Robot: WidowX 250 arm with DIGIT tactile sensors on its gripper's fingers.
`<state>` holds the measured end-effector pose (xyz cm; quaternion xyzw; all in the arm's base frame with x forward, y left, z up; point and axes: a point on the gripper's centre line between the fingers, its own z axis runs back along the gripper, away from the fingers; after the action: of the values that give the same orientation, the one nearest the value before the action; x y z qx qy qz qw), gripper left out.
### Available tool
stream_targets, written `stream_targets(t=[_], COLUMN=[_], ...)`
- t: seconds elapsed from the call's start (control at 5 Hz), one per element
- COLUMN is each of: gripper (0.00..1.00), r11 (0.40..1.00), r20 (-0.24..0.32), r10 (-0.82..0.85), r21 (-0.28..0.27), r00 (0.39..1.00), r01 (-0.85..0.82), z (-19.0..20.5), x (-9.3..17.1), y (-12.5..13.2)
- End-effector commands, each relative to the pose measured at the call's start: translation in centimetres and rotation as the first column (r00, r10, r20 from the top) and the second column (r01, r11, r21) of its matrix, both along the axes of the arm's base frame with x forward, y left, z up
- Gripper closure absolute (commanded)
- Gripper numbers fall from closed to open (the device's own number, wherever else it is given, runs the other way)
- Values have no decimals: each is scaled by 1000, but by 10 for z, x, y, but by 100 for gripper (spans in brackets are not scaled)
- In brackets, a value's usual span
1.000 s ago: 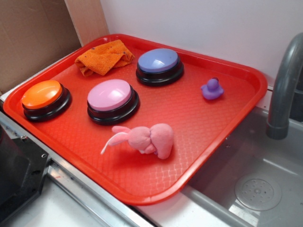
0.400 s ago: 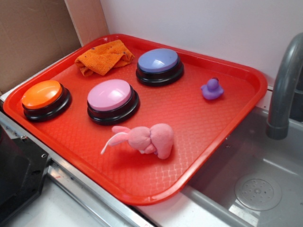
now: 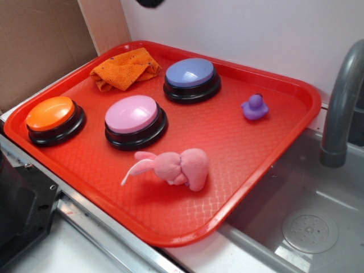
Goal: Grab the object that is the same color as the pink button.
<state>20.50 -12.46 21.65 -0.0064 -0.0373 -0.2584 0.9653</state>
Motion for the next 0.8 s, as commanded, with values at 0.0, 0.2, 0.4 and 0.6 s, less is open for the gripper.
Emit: stream_targets(t=[0.0,0.2,0.4,0.6], gripper=[0,0,0,0], r11=[974,946,940,934], r20=[9,-41,-76,-106], r10=[-200,-315,-331,-347], r21=[-110,-93,-115,-125], r00=[980,948,941,932], r01=[200,310,321,334], z=[-61,-110,-140,-162], x=[-23,-28,-32,-34], y=[-13,-20,-22,-28])
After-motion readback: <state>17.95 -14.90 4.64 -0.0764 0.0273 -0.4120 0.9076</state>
